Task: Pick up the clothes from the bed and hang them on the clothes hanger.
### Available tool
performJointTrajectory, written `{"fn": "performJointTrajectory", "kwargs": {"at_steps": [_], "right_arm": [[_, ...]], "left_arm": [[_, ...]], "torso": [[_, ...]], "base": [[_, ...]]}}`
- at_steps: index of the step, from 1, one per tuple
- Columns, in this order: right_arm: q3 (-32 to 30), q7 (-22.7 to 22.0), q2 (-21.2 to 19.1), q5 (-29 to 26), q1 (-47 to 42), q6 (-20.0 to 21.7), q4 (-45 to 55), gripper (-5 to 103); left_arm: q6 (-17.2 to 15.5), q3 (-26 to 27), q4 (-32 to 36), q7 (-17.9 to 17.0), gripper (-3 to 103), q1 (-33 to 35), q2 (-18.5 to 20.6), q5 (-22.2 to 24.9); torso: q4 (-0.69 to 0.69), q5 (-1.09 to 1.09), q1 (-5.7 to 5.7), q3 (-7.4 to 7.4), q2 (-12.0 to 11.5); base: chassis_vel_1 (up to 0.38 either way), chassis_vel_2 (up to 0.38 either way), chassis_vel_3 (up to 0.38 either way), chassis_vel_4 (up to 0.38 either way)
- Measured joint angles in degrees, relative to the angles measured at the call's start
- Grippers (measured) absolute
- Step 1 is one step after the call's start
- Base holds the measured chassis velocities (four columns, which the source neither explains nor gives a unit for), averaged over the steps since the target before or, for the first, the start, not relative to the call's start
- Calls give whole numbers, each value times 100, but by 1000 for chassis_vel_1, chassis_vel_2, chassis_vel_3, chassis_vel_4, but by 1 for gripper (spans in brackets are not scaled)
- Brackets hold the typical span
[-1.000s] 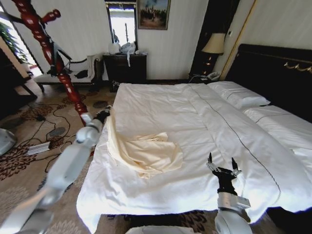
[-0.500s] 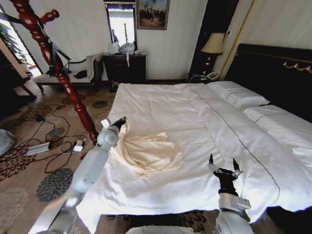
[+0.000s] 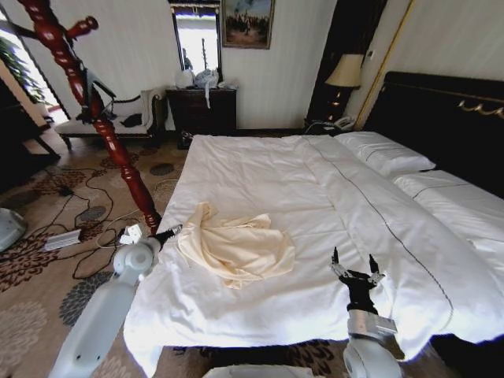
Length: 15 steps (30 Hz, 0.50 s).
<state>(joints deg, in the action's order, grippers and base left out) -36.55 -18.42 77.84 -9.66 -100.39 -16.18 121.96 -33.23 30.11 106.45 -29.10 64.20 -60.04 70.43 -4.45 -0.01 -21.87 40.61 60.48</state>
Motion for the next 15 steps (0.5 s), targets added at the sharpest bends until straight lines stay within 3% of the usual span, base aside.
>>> {"fn": "performJointTrajectory", "kwargs": {"at_steps": [7,15], "right_arm": [[50,-22,-33,41,-12,-2,-44,100],[41,-96,-63,49,-34,23,-93,100]], "left_arm": [[106,78,-94,178,101,-75,-291,-9],[201,-92,-717,223,83,-552,-629,-48]], "torso": [[-2,2,0,0,0],[-2,1,-2,1,0]], "base": [[0,0,0,0],[0,0,0,0]]}}
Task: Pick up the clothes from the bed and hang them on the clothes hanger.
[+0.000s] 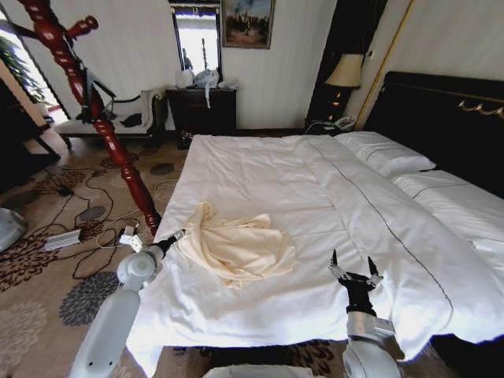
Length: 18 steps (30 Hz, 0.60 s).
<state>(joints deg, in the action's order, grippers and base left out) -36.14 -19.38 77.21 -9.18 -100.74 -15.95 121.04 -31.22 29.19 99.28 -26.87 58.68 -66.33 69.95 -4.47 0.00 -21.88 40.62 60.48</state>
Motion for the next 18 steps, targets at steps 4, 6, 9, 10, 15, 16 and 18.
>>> {"fn": "performJointTrajectory", "kwargs": {"at_steps": [4,6,9,10,15,16,18], "right_arm": [[-16,-15,-9,-11,-1,9,-11,100],[-16,-21,-8,-12,-1,10,-19,100],[-15,-30,11,-10,6,13,-30,100],[-13,-31,21,-9,9,14,-36,100],[-11,-41,44,1,11,15,-51,100],[-10,-43,48,5,11,15,-54,100],[-11,-44,50,9,12,15,-56,100]], "left_arm": [[6,-79,-83,6,66,-100,-30,2],[6,-104,-121,6,61,-124,-27,1],[-8,-145,-140,0,50,-155,-25,20],[-17,-162,-122,-6,45,-157,-30,29],[-23,-159,14,-44,28,-127,-57,116],[-23,-146,65,-56,23,-106,-57,125],[-24,-132,112,-67,18,-85,-57,131]], "torso": [[0,0,0,0,0],[1,0,0,0,0],[1,0,0,0,0],[1,0,0,0,0],[0,0,0,0,0],[0,0,0,0,0],[0,0,0,0,0]], "base": [[0,0,0,0],[0,0,0,0],[0,0,0,0],[0,0,0,0],[0,0,0,0],[0,0,0,0],[0,0,0,0]]}}
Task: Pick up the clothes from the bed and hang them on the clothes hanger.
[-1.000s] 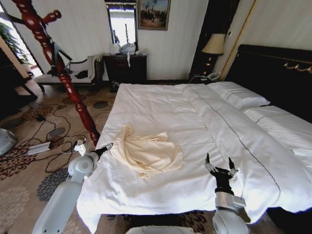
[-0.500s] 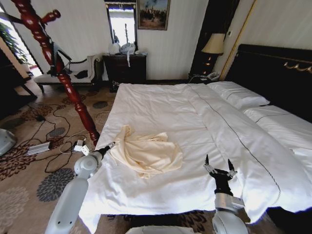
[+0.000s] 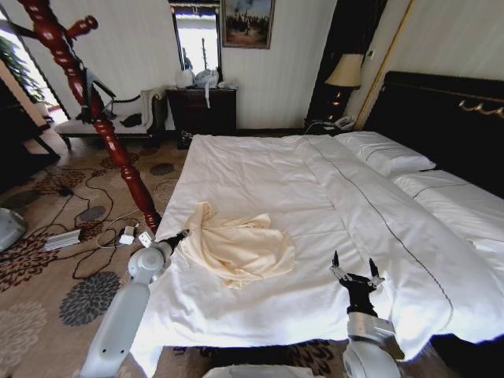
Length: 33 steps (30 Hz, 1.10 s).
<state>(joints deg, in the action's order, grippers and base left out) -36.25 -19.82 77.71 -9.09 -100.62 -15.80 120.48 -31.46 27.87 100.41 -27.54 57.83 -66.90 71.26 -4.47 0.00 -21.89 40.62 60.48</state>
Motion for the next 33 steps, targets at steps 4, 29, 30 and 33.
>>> {"fn": "performJointTrajectory", "kwargs": {"at_steps": [4,29,30,33], "right_arm": [[0,-4,25,21,4,0,-1,100],[-53,-39,-1,37,2,-13,110,100],[-53,-39,-1,37,2,-13,110,100],[-49,-40,-2,47,15,-14,110,100]], "left_arm": [[-14,100,433,-63,3,218,61,22],[263,-786,1239,-133,2,-4403,3585,2969],[263,-786,1239,-133,2,-4403,3585,2969],[134,-2033,591,179,2,-6001,3682,3136]], "torso": [[0,0,0,0,0],[4,0,0,0,0],[4,0,0,0,0],[2,-1,1,-1,0]], "base": [[0,0,0,0],[0,0,0,0],[0,0,0,0],[0,0,0,0]]}}
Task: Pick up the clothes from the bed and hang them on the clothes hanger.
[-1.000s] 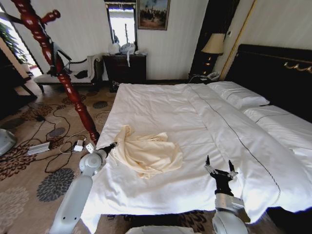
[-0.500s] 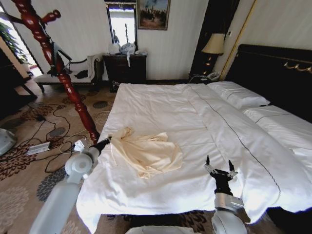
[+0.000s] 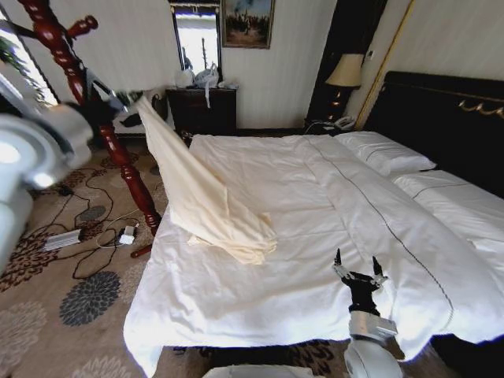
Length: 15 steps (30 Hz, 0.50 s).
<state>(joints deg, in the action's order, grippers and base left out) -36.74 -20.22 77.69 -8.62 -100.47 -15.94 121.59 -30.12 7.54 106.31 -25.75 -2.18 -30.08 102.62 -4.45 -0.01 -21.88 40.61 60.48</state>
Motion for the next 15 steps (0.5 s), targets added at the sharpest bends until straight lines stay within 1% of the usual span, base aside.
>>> {"fn": "performJointTrajectory", "kwargs": {"at_steps": [1,2,3,4,5,6,7,8,9,10,11,12,13,14,15], "right_arm": [[0,0,0,0,0,0,0,100],[7,-1,11,5,0,0,0,100],[20,0,24,18,2,-2,0,100],[23,0,35,24,2,-3,1,100],[23,0,35,24,2,-3,1,100],[23,1,41,26,1,-5,10,100],[18,2,53,28,-3,-9,29,100],[-5,1,56,23,-5,-9,53,100],[-5,1,56,23,-5,-9,53,100],[-16,2,58,21,-8,-9,66,100],[-51,2,60,12,-19,-11,86,100],[-64,1,61,8,-23,-12,92,100],[-64,1,61,8,-23,-12,92,100],[-89,1,66,5,-36,-17,106,100],[-100,-1,72,1,-49,-20,110,100]], "left_arm": [[0,0,0,0,2,0,0,0],[-16,-446,-292,101,2,-533,-46,-13],[-34,-1085,-806,210,2,-1289,-233,-65],[-43,-1440,-1121,244,2,-1707,-398,-97],[-43,-1440,-1121,244,2,-1707,-398,-97],[-46,-1706,-1369,262,2,-2045,-559,-115],[-49,-2057,-1708,303,2,-2534,-798,-133],[-49,-2410,-2108,335,2,-3011,-1138,-171],[-49,-2410,-2108,335,2,-3011,-1138,-171],[-49,-2550,-2281,363,2,-3200,-1315,-186],[-46,-2890,-2826,455,2,-3670,-1883,-251],[-44,-3000,-3052,502,2,-3835,-2133,-283],[-44,-3000,-3052,502,2,-3835,-2133,-283],[-43,-3141,-3418,584,2,-4093,-2577,-349],[-42,-3192,-3607,620,2,-4250,-2859,-401]], "torso": [[0,0,0,0,0],[-2,0,0,0,0],[-2,1,-1,1,0],[-1,0,-1,1,-1],[-1,0,-1,1,-1],[-1,-2,-1,2,-1],[-4,-1,-2,2,-2],[3,0,-1,2,-1],[3,0,-1,2,-1],[2,1,-1,1,-1],[-2,3,0,1,-1],[-6,4,-1,1,-1],[-6,4,-1,1,-1],[-7,6,-1,1,-1],[-7,7,-3,2,-2]], "base": [[0,0,0,0],[0,0,0,0],[0,0,0,0],[0,0,0,0],[0,0,0,0],[0,0,0,0],[0,0,0,0],[0,0,0,0],[0,0,0,0],[0,0,0,0],[0,0,0,0],[0,0,0,0],[0,0,0,0],[0,0,0,0],[0,0,0,0]]}}
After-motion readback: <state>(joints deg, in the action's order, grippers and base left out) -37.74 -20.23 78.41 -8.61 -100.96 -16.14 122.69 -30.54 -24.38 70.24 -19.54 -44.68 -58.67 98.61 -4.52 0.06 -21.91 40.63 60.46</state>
